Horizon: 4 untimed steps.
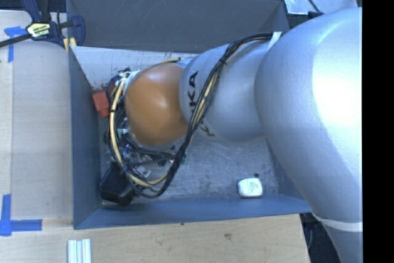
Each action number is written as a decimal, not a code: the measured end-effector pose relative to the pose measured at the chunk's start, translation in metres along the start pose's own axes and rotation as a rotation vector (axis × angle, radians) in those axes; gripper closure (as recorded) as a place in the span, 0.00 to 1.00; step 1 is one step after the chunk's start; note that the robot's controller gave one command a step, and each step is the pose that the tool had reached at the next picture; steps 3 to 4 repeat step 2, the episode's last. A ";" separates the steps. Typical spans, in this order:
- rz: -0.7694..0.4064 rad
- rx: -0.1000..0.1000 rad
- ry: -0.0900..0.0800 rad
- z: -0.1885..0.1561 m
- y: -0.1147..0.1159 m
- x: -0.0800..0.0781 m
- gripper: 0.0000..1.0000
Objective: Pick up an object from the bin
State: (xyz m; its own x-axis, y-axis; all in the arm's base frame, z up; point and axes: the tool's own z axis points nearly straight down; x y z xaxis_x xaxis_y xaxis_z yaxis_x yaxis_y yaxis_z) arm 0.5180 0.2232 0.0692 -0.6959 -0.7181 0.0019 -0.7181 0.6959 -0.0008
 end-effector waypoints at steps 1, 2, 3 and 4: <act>0.030 0.001 -0.006 -0.106 0.004 0.002 1.00; 0.028 0.000 -0.004 -0.159 0.025 0.003 1.00; 0.028 0.000 -0.004 -0.159 0.025 0.003 1.00; 0.028 0.000 -0.004 -0.159 0.025 0.003 1.00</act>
Offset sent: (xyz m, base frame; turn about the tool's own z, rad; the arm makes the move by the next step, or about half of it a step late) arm -0.0049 0.0022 0.1035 0.0301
